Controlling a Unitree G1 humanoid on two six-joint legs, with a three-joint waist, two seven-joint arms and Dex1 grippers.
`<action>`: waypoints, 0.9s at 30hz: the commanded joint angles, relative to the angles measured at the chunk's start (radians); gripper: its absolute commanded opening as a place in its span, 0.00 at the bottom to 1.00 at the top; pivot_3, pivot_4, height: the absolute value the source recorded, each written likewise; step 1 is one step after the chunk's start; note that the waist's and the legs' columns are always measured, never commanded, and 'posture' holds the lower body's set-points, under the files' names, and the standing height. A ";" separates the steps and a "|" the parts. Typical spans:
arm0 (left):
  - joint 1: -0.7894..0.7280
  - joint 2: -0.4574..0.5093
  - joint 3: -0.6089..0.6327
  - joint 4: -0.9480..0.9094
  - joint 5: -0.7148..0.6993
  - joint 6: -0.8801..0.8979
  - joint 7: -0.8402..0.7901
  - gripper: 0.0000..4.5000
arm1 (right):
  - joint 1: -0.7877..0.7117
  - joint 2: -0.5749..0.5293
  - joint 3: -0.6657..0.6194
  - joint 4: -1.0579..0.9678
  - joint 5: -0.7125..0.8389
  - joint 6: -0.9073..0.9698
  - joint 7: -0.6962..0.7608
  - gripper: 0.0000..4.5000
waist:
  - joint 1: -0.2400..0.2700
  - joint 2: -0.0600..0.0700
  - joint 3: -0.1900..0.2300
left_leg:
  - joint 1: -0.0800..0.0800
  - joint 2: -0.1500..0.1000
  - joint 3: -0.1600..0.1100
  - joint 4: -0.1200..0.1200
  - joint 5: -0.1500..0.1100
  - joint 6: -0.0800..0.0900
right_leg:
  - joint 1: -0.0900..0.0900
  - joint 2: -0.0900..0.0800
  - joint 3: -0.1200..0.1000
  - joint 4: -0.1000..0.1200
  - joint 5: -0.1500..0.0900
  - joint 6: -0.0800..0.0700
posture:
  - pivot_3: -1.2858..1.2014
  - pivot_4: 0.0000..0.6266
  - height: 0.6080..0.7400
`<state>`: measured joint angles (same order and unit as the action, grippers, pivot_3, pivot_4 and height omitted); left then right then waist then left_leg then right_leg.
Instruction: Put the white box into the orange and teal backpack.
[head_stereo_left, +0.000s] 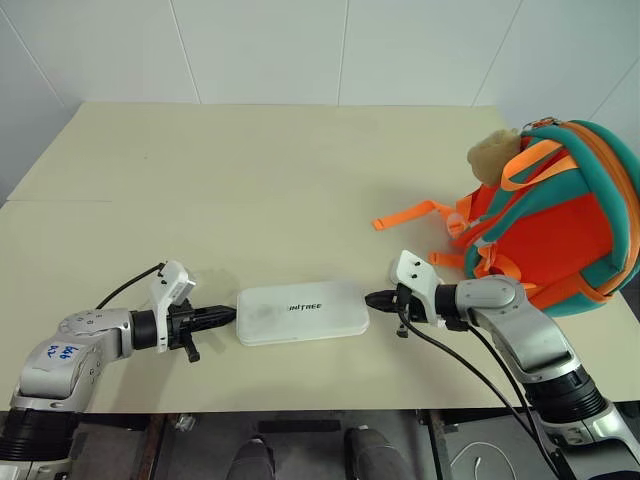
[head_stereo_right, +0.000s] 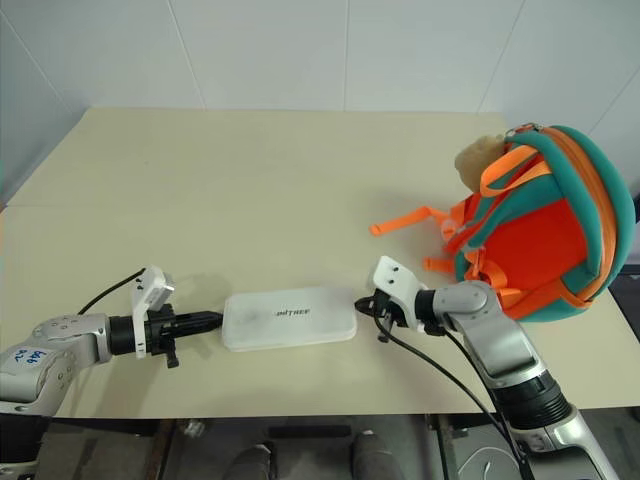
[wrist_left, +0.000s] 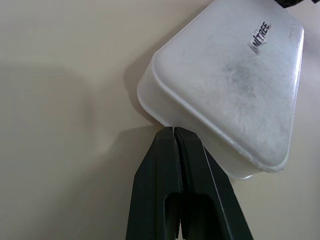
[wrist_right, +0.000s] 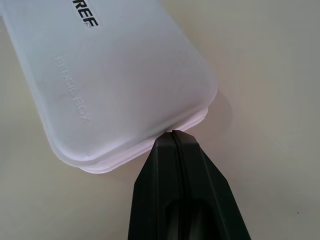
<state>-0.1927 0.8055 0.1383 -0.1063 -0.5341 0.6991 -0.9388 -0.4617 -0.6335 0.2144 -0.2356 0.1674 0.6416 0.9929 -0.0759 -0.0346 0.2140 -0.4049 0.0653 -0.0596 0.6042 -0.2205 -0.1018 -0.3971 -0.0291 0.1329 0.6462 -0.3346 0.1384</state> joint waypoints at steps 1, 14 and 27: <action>-0.023 0.009 -0.014 -0.020 -0.003 -0.018 -0.038 0.01 | 0.011 -0.015 -0.011 -0.102 0.073 0.031 0.038 0.00 | 0.002 0.000 0.000 | 0.000 0.000 0.000 0.000 0.000 0.000 | 0.000 0.000 0.000 -0.001 0.000 0.000 | 0.52 0.24 1.00; -0.025 0.032 -0.011 -0.008 0.024 -0.013 -0.076 0.01 | 0.036 -0.072 -0.012 -0.068 0.048 0.013 0.011 0.00 | 0.004 0.000 0.000 | 0.000 0.000 0.000 0.000 0.000 0.000 | 0.000 0.000 0.000 -0.001 0.000 0.000 | 0.52 0.24 1.00; -0.071 0.096 0.117 0.048 0.023 -0.007 0.000 0.05 | 0.000 -0.147 -0.076 0.050 0.024 -0.061 0.009 0.08 | 0.013 0.000 0.000 | 0.000 0.000 0.001 0.000 -0.001 0.001 | 0.000 0.000 0.000 -0.002 0.000 0.000 | 0.52 0.24 1.00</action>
<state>-0.2437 0.8992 0.2132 -0.0689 -0.4896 0.6712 -0.9532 -0.4439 -0.7684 0.1814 -0.1748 0.1817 0.6025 0.9991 -0.0625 -0.0346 0.2141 -0.4051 0.0654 -0.0587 0.6046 -0.2213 -0.1007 -0.3974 -0.0291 0.1334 0.6449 -0.3348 0.1381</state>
